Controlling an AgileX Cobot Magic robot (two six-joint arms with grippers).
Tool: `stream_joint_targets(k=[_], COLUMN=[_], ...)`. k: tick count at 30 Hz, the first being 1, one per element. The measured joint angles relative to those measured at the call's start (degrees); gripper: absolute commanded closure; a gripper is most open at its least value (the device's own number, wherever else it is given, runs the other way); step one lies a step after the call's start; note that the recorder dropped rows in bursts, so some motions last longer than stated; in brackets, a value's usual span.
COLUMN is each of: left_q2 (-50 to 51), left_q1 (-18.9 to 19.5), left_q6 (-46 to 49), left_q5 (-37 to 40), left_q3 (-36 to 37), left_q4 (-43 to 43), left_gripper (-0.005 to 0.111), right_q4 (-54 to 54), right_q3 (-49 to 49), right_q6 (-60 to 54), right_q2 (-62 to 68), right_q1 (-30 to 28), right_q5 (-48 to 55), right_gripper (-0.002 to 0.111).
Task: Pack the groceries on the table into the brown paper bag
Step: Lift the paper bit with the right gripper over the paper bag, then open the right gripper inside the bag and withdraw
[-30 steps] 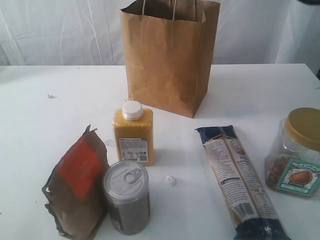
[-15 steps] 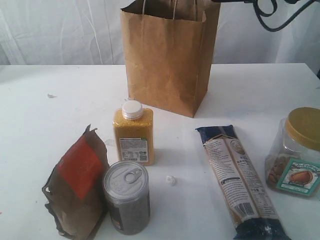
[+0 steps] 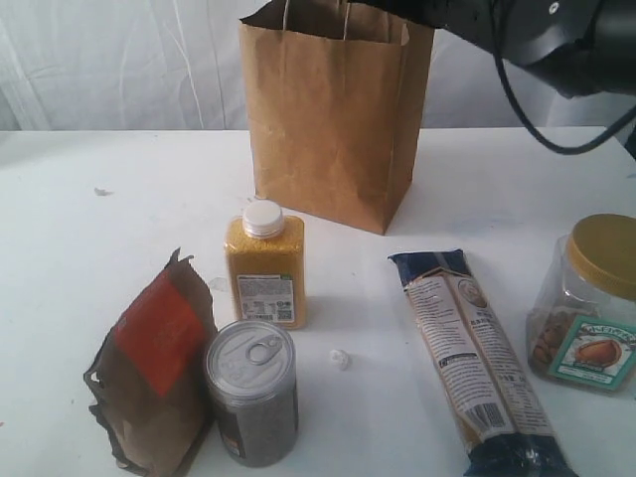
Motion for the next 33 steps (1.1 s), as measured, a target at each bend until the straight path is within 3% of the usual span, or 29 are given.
stream_joint_targets(k=[6,22,27,33], left_q2=[0.0,0.0,0.0,0.0], left_q1=[0.0,0.0,0.0,0.0], left_q6=[0.0,0.0,0.0,0.0], left_q5=[0.0,0.0,0.0,0.0], left_q3=[0.0,0.0,0.0,0.0], left_q4=[0.0,0.0,0.0,0.0], left_gripper=[0.107,0.107,0.107,0.107], right_q4=[-2.2,-9.6,-9.7,-9.7], right_q3=[2.7,3.1,3.1,-1.2], right_q6=[-0.1,6.8,7.2,8.1], right_q2=[0.0,6.9,8.0,10.9], right_q1=[1.9,2.0,2.0,2.0], right_q5=[-12.6,-26.3,-24.7,-12.6], right_gripper=[0.108,0.108,0.107,0.090])
